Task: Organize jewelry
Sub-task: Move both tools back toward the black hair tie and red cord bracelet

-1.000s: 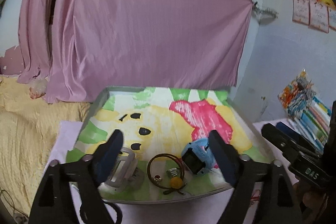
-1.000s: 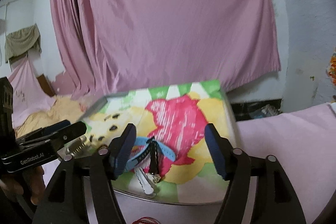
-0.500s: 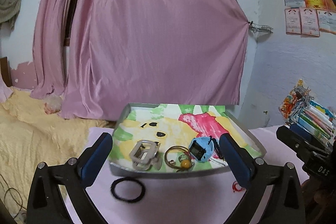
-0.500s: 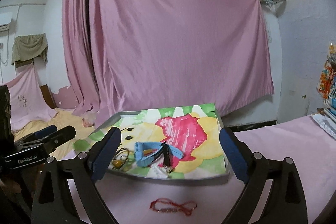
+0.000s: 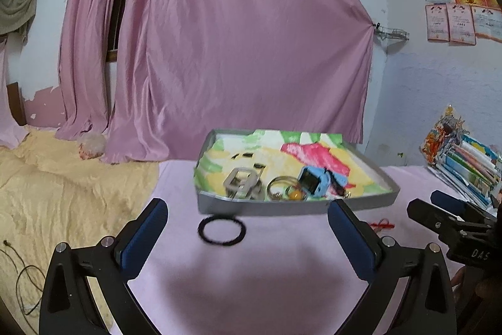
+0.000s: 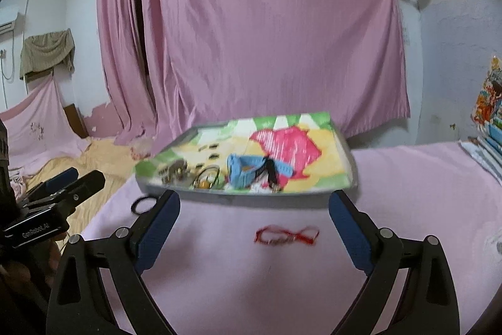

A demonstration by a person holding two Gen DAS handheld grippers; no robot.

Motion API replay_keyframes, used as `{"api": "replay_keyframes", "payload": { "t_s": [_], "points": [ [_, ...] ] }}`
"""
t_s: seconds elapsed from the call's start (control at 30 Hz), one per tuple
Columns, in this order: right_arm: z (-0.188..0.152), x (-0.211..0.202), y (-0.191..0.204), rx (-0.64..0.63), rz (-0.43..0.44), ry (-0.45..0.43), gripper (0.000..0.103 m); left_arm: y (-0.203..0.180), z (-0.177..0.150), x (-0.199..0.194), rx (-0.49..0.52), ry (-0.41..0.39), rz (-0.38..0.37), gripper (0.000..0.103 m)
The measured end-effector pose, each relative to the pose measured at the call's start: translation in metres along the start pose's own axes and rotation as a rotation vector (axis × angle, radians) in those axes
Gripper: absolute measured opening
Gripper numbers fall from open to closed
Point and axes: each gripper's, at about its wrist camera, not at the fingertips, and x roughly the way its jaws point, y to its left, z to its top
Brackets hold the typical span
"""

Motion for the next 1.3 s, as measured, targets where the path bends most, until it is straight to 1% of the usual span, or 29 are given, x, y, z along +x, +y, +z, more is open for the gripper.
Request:
{"api": "replay_keyframes", "payload": {
  "t_s": [0.1, 0.27, 0.37, 0.53, 0.6, 0.67, 0.7, 0.73, 0.77, 0.8, 0.83, 0.87, 0.97, 1.17, 1.3],
  "points": [
    [-0.008, 0.004, 0.004, -0.002, -0.004, 0.044, 0.093, 0.005, -0.005, 0.002, -0.007, 0.024, 0.008, 0.103],
    [-0.014, 0.020, 0.007, 0.007, -0.016, 0.140, 0.093, 0.013, -0.009, 0.018, -0.022, 0.106, 0.022, 0.103],
    [-0.014, 0.031, 0.005, 0.007, -0.025, 0.188, 0.093, 0.016, -0.010, 0.028, -0.038, 0.152, 0.006, 0.103],
    [-0.013, 0.050, 0.006, -0.003, 0.014, 0.257, 0.093, 0.015, -0.009, 0.043, -0.034, 0.195, -0.026, 0.102],
    [-0.012, 0.056, 0.007, -0.018, 0.016, 0.279, 0.093, 0.013, -0.009, 0.048, -0.022, 0.209, -0.038, 0.095],
    [-0.012, 0.061, 0.009, -0.031, 0.015, 0.290, 0.093, 0.011, -0.009, 0.055, -0.019, 0.245, -0.054, 0.083],
    [-0.012, 0.063, 0.009, -0.034, 0.016, 0.296, 0.091, 0.010, -0.009, 0.059, -0.021, 0.265, -0.063, 0.080],
    [-0.012, 0.066, 0.009, -0.037, 0.015, 0.303, 0.089, 0.010, -0.010, 0.063, -0.025, 0.286, -0.072, 0.074],
    [-0.012, 0.068, 0.009, -0.038, 0.015, 0.310, 0.082, 0.010, -0.010, 0.066, -0.029, 0.298, -0.077, 0.068],
    [-0.012, 0.070, 0.009, -0.040, 0.015, 0.319, 0.074, 0.010, -0.010, 0.069, -0.033, 0.309, -0.082, 0.066],
    [-0.012, 0.073, 0.009, -0.042, 0.014, 0.330, 0.071, 0.009, -0.010, 0.071, -0.032, 0.315, -0.082, 0.064],
    [-0.013, 0.076, 0.010, -0.045, 0.015, 0.339, 0.066, 0.008, -0.010, 0.073, -0.028, 0.321, -0.076, 0.059],
    [-0.015, 0.083, 0.009, -0.045, 0.031, 0.370, 0.058, 0.004, -0.010, 0.081, 0.000, 0.347, -0.068, 0.047],
    [-0.015, 0.094, 0.012, -0.073, 0.046, 0.409, 0.041, 0.001, -0.011, 0.094, 0.010, 0.396, -0.057, 0.039],
    [-0.016, 0.100, 0.012, -0.076, 0.051, 0.430, 0.037, 0.000, -0.012, 0.100, 0.010, 0.424, -0.040, 0.038]
  ]
}}
